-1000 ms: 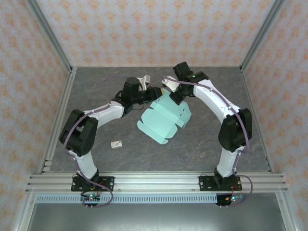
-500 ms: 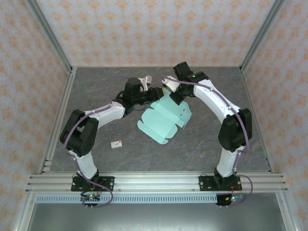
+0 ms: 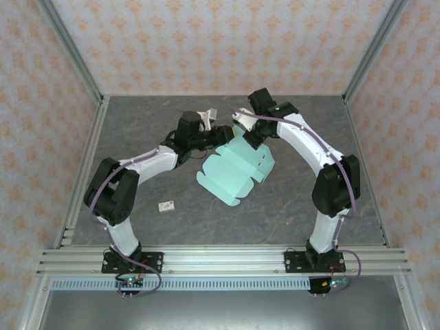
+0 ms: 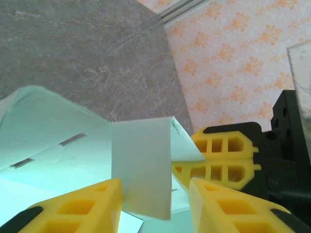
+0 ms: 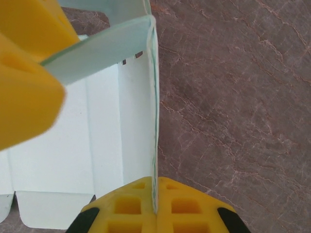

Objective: Fold the paper box

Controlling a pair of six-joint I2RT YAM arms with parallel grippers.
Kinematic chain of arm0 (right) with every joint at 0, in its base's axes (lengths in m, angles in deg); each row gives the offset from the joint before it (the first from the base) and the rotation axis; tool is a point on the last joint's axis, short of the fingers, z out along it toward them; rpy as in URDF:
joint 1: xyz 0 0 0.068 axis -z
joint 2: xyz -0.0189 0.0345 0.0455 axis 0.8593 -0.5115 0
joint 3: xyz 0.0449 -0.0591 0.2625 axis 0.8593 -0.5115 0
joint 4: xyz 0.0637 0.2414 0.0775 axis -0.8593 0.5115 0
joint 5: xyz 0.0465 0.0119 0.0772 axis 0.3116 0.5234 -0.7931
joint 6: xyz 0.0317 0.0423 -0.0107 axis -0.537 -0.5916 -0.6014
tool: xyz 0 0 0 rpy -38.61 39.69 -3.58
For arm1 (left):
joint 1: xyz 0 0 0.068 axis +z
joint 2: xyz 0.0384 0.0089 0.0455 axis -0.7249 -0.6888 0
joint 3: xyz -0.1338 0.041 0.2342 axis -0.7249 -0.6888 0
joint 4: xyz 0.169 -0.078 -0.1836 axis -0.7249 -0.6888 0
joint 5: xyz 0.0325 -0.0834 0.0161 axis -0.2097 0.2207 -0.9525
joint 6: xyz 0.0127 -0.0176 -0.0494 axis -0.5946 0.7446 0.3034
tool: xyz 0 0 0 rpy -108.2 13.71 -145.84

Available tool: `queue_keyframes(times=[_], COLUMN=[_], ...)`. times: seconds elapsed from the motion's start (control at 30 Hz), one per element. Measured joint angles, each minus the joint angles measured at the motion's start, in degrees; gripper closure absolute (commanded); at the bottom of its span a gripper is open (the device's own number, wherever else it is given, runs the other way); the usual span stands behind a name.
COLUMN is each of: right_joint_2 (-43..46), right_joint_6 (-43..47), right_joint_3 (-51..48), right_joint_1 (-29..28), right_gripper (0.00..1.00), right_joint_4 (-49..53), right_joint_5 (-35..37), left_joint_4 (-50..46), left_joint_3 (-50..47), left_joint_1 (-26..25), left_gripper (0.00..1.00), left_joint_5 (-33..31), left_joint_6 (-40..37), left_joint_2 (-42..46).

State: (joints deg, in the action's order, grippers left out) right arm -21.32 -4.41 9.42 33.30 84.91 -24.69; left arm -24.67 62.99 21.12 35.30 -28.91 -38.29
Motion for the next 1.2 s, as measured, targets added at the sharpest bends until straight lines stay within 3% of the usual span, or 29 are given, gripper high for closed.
queue_keyframes(times=[0.3,0.53,0.73,1.2], right_joint_2=[0.0,-0.3,-1.9,-2.6], right_joint_6=[3.9,8.9,12.8,21.3], right_joint_3=[0.0,0.0,-0.2,-12.4], right_joint_1=[0.1,0.2,-0.9,-4.6], right_gripper=[1.0,1.0,1.0,1.0], right_joint_4=[0.0,0.0,-2.8,-21.8], right_joint_5=[3.8,4.0,5.8,13.4], left_joint_4=[-9.3,-16.2,-18.0,-15.6], left_joint_3=[-5.1,-11.6,-16.7,-21.2], left_joint_1=[3.5,6.0,6.6,7.3], left_gripper=[0.49,0.49,0.48,0.46], left_joint_5=[-1.9,-10.3,-17.8,-24.2], left_joint_6=[-8.9,-16.5,-18.6,-19.7], left_joint_2=[12.0,20.6,21.8,21.0])
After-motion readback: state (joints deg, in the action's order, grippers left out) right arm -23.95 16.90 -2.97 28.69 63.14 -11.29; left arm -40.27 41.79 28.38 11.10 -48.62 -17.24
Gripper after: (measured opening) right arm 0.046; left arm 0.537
